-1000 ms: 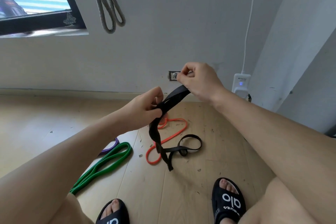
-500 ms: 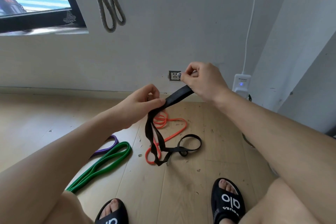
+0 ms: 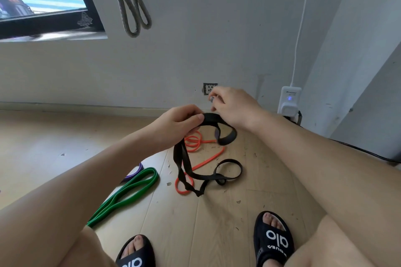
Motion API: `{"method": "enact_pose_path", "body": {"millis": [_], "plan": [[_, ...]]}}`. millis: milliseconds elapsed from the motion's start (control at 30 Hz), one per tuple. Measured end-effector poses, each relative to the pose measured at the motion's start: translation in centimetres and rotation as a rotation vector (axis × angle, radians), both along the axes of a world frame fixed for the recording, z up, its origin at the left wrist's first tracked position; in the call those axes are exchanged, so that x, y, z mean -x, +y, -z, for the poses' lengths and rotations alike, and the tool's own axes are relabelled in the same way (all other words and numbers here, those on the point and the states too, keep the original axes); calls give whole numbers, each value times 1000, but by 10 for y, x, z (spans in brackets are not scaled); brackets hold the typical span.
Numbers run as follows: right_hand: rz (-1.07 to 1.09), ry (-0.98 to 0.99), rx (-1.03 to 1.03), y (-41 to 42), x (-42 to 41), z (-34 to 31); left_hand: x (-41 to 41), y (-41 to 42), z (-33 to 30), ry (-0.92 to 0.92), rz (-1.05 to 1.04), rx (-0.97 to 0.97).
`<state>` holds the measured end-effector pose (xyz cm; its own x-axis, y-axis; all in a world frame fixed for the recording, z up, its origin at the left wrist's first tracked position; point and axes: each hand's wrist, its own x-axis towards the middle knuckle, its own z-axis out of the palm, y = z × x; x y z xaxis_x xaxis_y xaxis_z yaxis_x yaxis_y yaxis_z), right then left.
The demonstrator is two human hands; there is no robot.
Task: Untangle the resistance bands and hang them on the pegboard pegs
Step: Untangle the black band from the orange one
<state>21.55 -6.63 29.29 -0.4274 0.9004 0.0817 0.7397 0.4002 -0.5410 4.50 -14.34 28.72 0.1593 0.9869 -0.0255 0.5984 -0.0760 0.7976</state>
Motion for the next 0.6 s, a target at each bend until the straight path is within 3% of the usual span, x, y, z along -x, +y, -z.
{"method": "enact_pose_path", "body": {"millis": [133,267,433,600], "plan": [[-108,258,144,-16,20,-6,-4,1,1,-109,16,-11],[-95,148,99,-14,21,-1,1,0,1,-158,19,-7],[-24,306,71,-5,15,-10,10,1,3,219,125,-82],[138,550,-5,9,0,-27,19,7,8,249,59,-90]]}}
